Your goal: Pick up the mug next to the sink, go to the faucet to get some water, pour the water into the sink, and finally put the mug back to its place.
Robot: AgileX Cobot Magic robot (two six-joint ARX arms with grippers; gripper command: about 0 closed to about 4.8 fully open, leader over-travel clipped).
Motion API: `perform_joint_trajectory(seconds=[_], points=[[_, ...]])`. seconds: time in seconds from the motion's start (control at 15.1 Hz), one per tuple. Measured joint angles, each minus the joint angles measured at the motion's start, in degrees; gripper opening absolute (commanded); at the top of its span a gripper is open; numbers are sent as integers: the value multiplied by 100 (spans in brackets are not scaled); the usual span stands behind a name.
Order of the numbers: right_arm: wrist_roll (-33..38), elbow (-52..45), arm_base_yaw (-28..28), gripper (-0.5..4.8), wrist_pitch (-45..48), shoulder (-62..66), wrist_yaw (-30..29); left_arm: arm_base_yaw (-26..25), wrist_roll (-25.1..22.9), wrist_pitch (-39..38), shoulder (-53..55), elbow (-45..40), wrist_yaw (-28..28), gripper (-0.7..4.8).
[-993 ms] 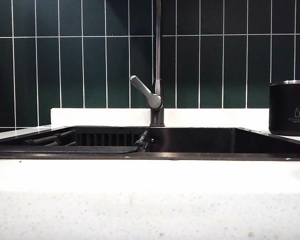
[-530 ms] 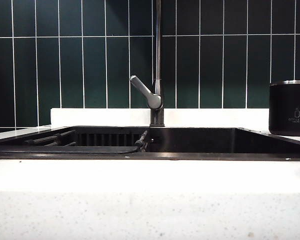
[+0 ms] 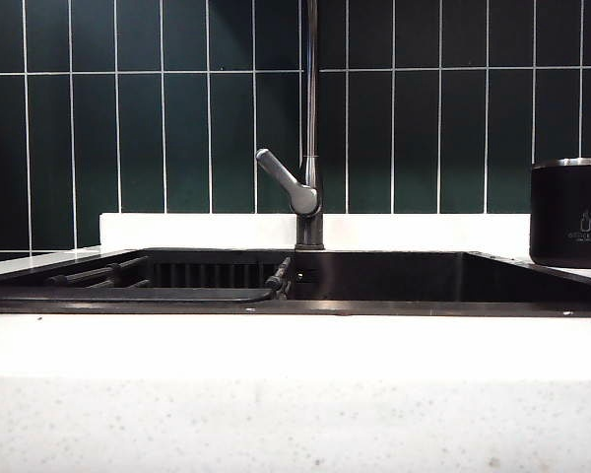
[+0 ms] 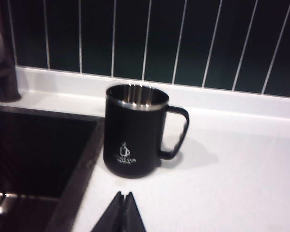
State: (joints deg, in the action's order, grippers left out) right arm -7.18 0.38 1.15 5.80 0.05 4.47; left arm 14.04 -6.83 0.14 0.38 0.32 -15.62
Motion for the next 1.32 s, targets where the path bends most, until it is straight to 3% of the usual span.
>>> perform_joint_trajectory(seconds=[0.26,1.32], points=[[2,0,-254,-1,127,0,-302,0,0,0,0,0,0,-5],[2,0,-258,-1,-101,0,-306,-2,0,-2,0,0,0,-5]])
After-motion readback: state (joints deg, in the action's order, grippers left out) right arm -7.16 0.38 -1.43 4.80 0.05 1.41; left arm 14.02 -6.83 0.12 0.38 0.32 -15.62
